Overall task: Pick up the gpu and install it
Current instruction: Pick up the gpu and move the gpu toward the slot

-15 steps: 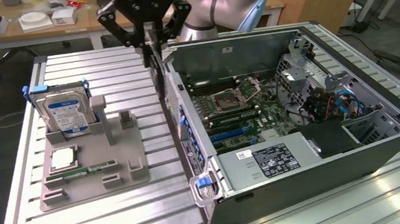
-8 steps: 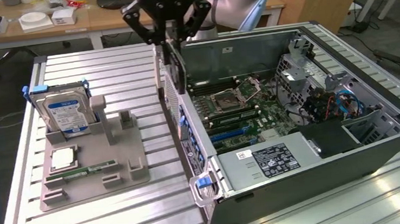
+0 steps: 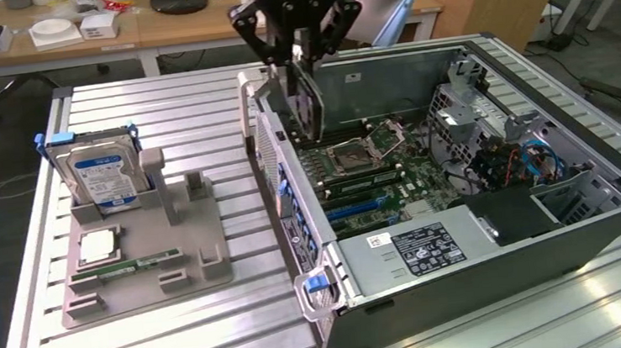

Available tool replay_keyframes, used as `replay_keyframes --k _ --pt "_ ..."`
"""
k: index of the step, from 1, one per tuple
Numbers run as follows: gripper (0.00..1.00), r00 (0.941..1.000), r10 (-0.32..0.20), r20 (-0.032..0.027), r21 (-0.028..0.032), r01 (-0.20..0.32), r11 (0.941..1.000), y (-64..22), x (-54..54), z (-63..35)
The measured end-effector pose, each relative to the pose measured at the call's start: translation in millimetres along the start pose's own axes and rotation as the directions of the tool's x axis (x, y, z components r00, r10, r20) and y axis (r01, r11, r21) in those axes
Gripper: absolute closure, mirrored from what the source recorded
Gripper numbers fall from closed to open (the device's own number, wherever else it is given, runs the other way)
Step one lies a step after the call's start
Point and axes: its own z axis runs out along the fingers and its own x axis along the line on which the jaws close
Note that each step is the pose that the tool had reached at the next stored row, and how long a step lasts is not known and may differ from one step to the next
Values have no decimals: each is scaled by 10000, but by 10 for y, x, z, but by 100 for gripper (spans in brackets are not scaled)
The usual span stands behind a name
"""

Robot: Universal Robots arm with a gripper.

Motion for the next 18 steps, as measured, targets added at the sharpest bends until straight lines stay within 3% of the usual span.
replay_keyframes --k 18 --pt "73 10000 0 -11 -20 0 10000 -20 -811 28"
